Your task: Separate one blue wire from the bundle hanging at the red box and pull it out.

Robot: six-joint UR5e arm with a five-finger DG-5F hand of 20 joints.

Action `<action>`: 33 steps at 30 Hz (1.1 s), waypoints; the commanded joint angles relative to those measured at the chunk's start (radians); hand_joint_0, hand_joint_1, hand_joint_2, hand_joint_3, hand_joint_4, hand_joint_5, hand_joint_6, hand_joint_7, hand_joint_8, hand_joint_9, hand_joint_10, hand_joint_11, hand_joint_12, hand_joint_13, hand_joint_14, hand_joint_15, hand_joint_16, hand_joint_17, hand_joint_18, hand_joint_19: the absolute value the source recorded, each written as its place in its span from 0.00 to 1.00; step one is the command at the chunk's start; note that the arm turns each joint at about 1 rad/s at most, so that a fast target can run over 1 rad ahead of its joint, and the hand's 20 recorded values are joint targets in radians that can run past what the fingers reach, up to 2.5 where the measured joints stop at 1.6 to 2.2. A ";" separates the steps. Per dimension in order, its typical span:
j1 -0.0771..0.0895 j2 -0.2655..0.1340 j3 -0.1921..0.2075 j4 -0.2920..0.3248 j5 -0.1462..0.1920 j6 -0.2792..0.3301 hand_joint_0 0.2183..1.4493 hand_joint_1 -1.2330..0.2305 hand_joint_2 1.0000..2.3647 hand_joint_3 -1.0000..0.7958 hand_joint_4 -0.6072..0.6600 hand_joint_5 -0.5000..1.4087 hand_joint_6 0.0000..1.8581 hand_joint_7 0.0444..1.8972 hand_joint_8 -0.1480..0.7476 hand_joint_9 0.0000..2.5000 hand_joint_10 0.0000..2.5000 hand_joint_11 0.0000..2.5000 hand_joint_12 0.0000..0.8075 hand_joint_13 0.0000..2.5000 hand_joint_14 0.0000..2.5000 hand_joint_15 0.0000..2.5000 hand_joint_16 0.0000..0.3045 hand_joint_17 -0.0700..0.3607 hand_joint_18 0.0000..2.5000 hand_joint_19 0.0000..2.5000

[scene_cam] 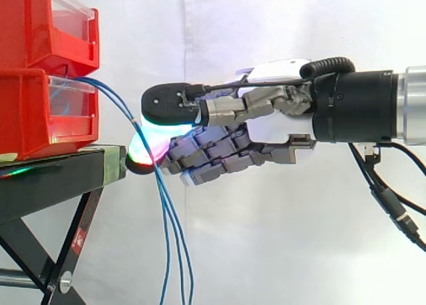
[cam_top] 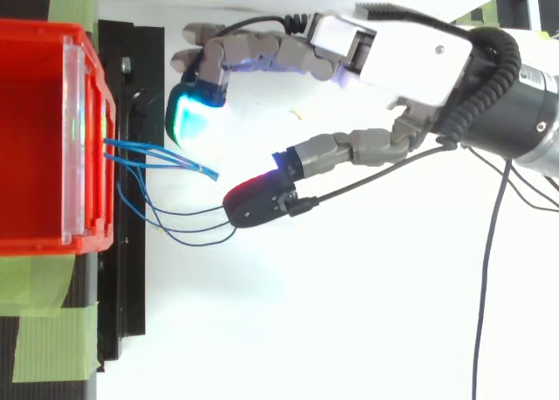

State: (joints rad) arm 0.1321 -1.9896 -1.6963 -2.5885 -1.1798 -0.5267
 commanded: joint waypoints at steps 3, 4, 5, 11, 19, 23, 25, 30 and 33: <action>-0.006 0.000 0.001 0.039 0.000 -0.003 0.30 0.38 0.00 0.28 0.69 0.19 0.27 0.63 0.52 0.17 0.00 0.06 0.42 0.08 0.00 0.02 0.16 0.42 0.07 0.10; -0.006 0.000 0.001 0.042 0.000 -0.006 0.30 0.38 0.00 0.28 0.69 0.19 0.27 0.64 0.52 0.17 0.00 0.06 0.42 0.08 0.00 0.02 0.16 0.42 0.07 0.10; -0.008 0.000 0.000 0.044 0.000 -0.009 0.30 0.38 0.00 0.28 0.70 0.19 0.27 0.63 0.52 0.17 0.00 0.06 0.42 0.08 0.00 0.02 0.16 0.42 0.07 0.09; -0.002 0.000 0.000 0.059 0.000 -0.019 0.30 0.37 0.00 0.28 0.70 0.19 0.27 0.64 0.52 0.17 0.00 0.06 0.42 0.08 0.00 0.02 0.16 0.42 0.08 0.10; 0.009 -0.003 0.000 0.051 0.017 -0.019 0.30 0.37 0.00 0.28 0.69 0.19 0.27 0.64 0.52 0.17 0.00 0.06 0.42 0.08 0.00 0.02 0.16 0.42 0.08 0.10; 0.012 -0.003 0.000 0.050 0.022 -0.018 0.30 0.37 0.00 0.28 0.70 0.19 0.27 0.64 0.52 0.17 0.00 0.06 0.42 0.08 0.00 0.02 0.16 0.41 0.08 0.10; 0.017 -0.006 -0.003 0.048 0.022 -0.015 0.30 0.37 0.00 0.28 0.70 0.19 0.27 0.65 0.52 0.17 0.00 0.06 0.42 0.08 0.00 0.02 0.16 0.41 0.08 0.10; 0.020 -0.005 -0.003 0.053 0.023 -0.015 0.30 0.37 0.00 0.28 0.69 0.19 0.27 0.65 0.52 0.17 0.00 0.06 0.42 0.09 0.00 0.02 0.16 0.41 0.08 0.10; 0.021 -0.005 -0.003 0.054 0.026 -0.013 0.30 0.37 0.00 0.28 0.69 0.19 0.27 0.66 0.52 0.17 0.00 0.06 0.42 0.08 0.00 0.03 0.16 0.41 0.08 0.10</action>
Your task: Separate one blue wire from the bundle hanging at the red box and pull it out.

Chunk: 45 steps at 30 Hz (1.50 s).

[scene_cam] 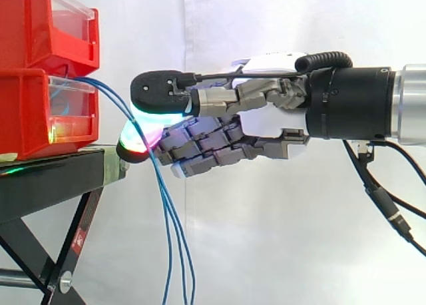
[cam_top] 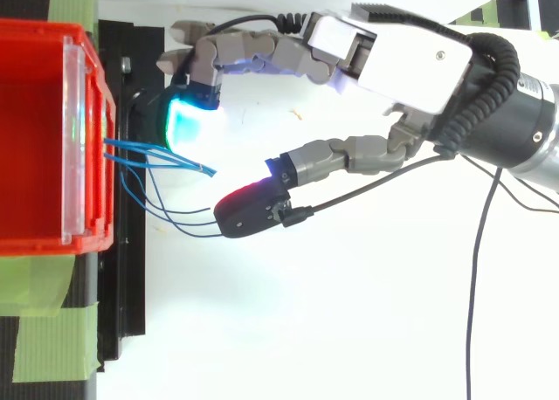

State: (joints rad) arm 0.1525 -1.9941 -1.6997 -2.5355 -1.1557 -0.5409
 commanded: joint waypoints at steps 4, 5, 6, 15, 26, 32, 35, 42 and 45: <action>0.007 -0.002 0.000 0.006 0.013 0.001 0.30 0.37 0.00 0.28 0.69 0.19 0.27 0.66 0.52 0.17 0.00 0.06 0.42 0.09 0.00 0.02 0.16 0.41 0.08 0.10; 0.007 -0.002 -0.002 0.006 0.011 0.001 0.30 0.37 0.00 0.28 0.69 0.19 0.27 0.66 0.52 0.17 0.00 0.06 0.42 0.09 0.00 0.02 0.16 0.41 0.08 0.10; 0.009 -0.002 0.000 0.006 0.013 0.001 0.30 0.37 0.00 0.28 0.69 0.19 0.27 0.66 0.52 0.17 0.00 0.06 0.42 0.09 0.00 0.02 0.16 0.41 0.08 0.10; 0.015 -0.045 0.000 0.029 0.025 0.058 0.30 0.37 0.00 0.28 0.69 0.19 0.27 0.66 0.52 0.17 0.00 0.06 0.42 0.09 0.00 0.02 0.16 0.41 0.08 0.10; 0.015 -0.045 0.000 0.029 0.027 0.064 0.31 0.38 0.00 0.28 0.68 0.19 0.28 0.66 0.52 0.17 0.00 0.06 0.42 0.09 0.00 0.02 0.16 0.41 0.08 0.10; 0.015 -0.043 0.000 0.027 0.019 0.062 0.31 0.39 0.00 0.28 0.68 0.19 0.28 0.66 0.52 0.17 0.00 0.06 0.42 0.09 0.00 0.02 0.16 0.41 0.08 0.10; 0.015 -0.034 0.003 0.023 0.016 0.052 0.31 0.39 0.00 0.28 0.68 0.19 0.28 0.66 0.52 0.17 0.00 0.06 0.42 0.09 0.00 0.02 0.16 0.41 0.08 0.10; 0.007 -0.017 0.003 -0.020 0.019 0.050 0.32 0.39 0.00 0.30 0.68 0.18 0.31 0.64 0.52 0.18 0.00 0.07 0.42 0.09 0.00 0.02 0.16 0.41 0.08 0.10; 0.007 -0.017 0.003 -0.019 0.019 0.049 0.33 0.38 0.00 0.31 0.68 0.18 0.34 0.59 0.52 0.18 0.00 0.07 0.42 0.09 0.00 0.02 0.16 0.41 0.08 0.10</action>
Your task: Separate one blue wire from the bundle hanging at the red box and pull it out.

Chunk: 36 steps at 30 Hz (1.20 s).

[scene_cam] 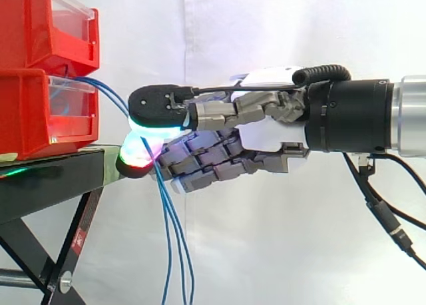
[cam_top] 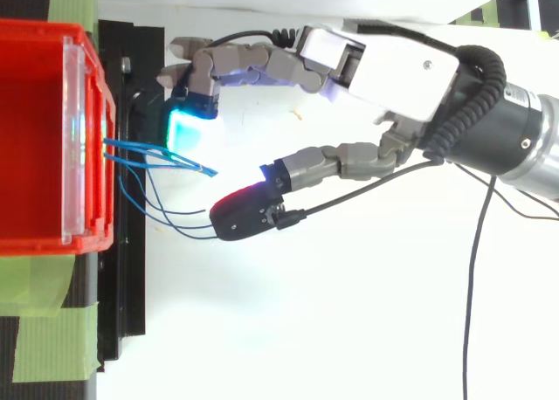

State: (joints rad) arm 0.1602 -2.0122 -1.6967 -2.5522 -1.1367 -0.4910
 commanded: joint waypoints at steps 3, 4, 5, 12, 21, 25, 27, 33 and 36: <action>-0.001 0.001 0.000 0.000 0.000 -0.001 0.33 0.38 0.00 0.31 0.68 0.18 0.35 0.58 0.52 0.18 0.00 0.07 0.42 0.09 0.00 0.03 0.16 0.41 0.08 0.10; -0.001 0.000 0.000 0.000 0.000 -0.001 0.33 0.38 0.00 0.31 0.68 0.18 0.35 0.59 0.52 0.18 0.00 0.07 0.42 0.09 0.00 0.02 0.16 0.41 0.08 0.10; -0.001 0.000 0.000 0.000 0.000 -0.001 0.33 0.38 0.00 0.31 0.68 0.18 0.35 0.59 0.52 0.18 0.00 0.07 0.42 0.09 0.00 0.02 0.16 0.41 0.08 0.10; -0.002 0.000 0.005 -0.003 0.000 0.000 0.33 0.39 0.00 0.30 0.68 0.18 0.35 0.59 0.52 0.18 0.00 0.07 0.42 0.09 0.00 0.02 0.16 0.41 0.08 0.10; 0.002 0.001 0.009 0.003 0.002 -0.001 0.33 0.37 0.00 0.30 0.67 0.16 0.40 0.53 0.52 0.18 0.00 0.08 0.42 0.10 0.00 0.02 0.16 0.41 0.09 0.09; 0.004 0.001 0.008 0.003 0.002 -0.001 0.34 0.36 0.00 0.30 0.66 0.16 0.41 0.52 0.52 0.18 0.00 0.08 0.42 0.10 0.00 0.02 0.16 0.41 0.09 0.10; 0.005 0.000 0.008 0.003 0.005 -0.001 0.34 0.36 0.00 0.31 0.67 0.15 0.42 0.52 0.52 0.18 0.00 0.08 0.42 0.10 0.00 0.03 0.16 0.41 0.10 0.10; 0.004 0.001 0.008 0.003 0.006 -0.001 0.34 0.36 0.00 0.31 0.68 0.15 0.44 0.50 0.53 0.19 0.00 0.09 0.42 0.10 0.00 0.03 0.15 0.41 0.10 0.10; 0.005 0.000 0.008 0.006 0.005 -0.001 0.33 0.37 0.00 0.31 0.69 0.15 0.44 0.50 0.53 0.20 0.00 0.09 0.42 0.11 0.00 0.03 0.15 0.41 0.10 0.11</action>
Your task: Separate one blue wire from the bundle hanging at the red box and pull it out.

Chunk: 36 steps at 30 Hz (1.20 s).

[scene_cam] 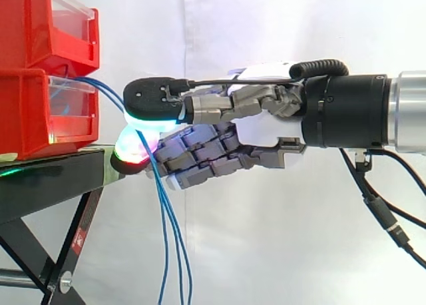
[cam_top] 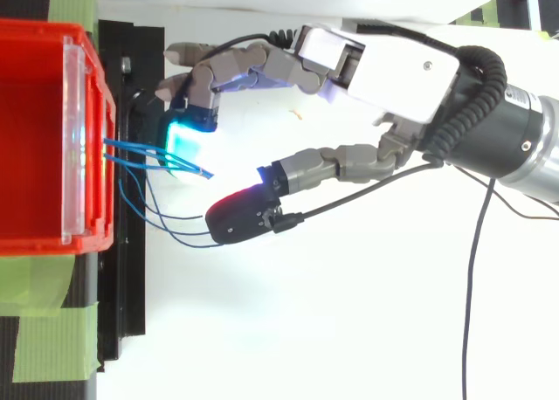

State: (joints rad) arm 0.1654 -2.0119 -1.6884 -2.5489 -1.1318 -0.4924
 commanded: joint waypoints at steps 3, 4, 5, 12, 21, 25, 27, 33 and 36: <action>0.000 0.001 0.001 0.006 0.000 0.000 0.33 0.38 0.00 0.30 0.69 0.15 0.44 0.50 0.53 0.20 0.00 0.09 0.42 0.11 0.00 0.03 0.15 0.41 0.11 0.11; 0.000 0.001 0.000 0.007 0.000 0.000 0.32 0.38 0.00 0.30 0.69 0.15 0.44 0.50 0.54 0.20 0.00 0.09 0.42 0.11 0.00 0.03 0.15 0.41 0.11 0.11; -0.001 -0.001 0.000 0.007 0.000 0.000 0.32 0.38 0.00 0.30 0.69 0.16 0.44 0.50 0.54 0.20 0.00 0.09 0.42 0.11 0.00 0.03 0.15 0.41 0.11 0.11; -0.004 0.001 0.001 0.007 0.000 0.000 0.32 0.38 0.00 0.31 0.69 0.16 0.44 0.51 0.54 0.21 0.00 0.10 0.42 0.12 0.00 0.03 0.15 0.40 0.11 0.11; -0.004 -0.001 0.001 0.016 0.000 0.000 0.33 0.38 0.01 0.32 0.69 0.16 0.45 0.51 0.55 0.22 0.00 0.11 0.42 0.13 0.00 0.04 0.15 0.40 0.13 0.12; -0.004 0.001 0.001 0.029 0.000 0.000 0.33 0.38 0.01 0.33 0.69 0.16 0.45 0.52 0.56 0.23 0.00 0.11 0.43 0.14 0.00 0.04 0.15 0.40 0.13 0.12; -0.004 0.001 0.001 0.030 0.000 0.000 0.32 0.38 0.01 0.34 0.69 0.16 0.45 0.52 0.57 0.24 0.00 0.13 0.43 0.14 0.00 0.04 0.15 0.40 0.13 0.12; -0.004 0.001 0.009 0.030 0.000 0.000 0.33 0.37 0.01 0.37 0.66 0.16 0.45 0.52 0.57 0.28 0.01 0.22 0.43 0.16 0.00 0.05 0.15 0.40 0.15 0.13; -0.004 0.001 0.010 0.030 0.000 0.000 0.32 0.36 0.01 0.39 0.65 0.16 0.46 0.53 0.58 0.28 0.01 0.23 0.44 0.16 0.00 0.06 0.15 0.40 0.15 0.13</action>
State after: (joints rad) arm 0.1612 -2.0111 -1.6810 -2.5183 -1.1321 -0.4924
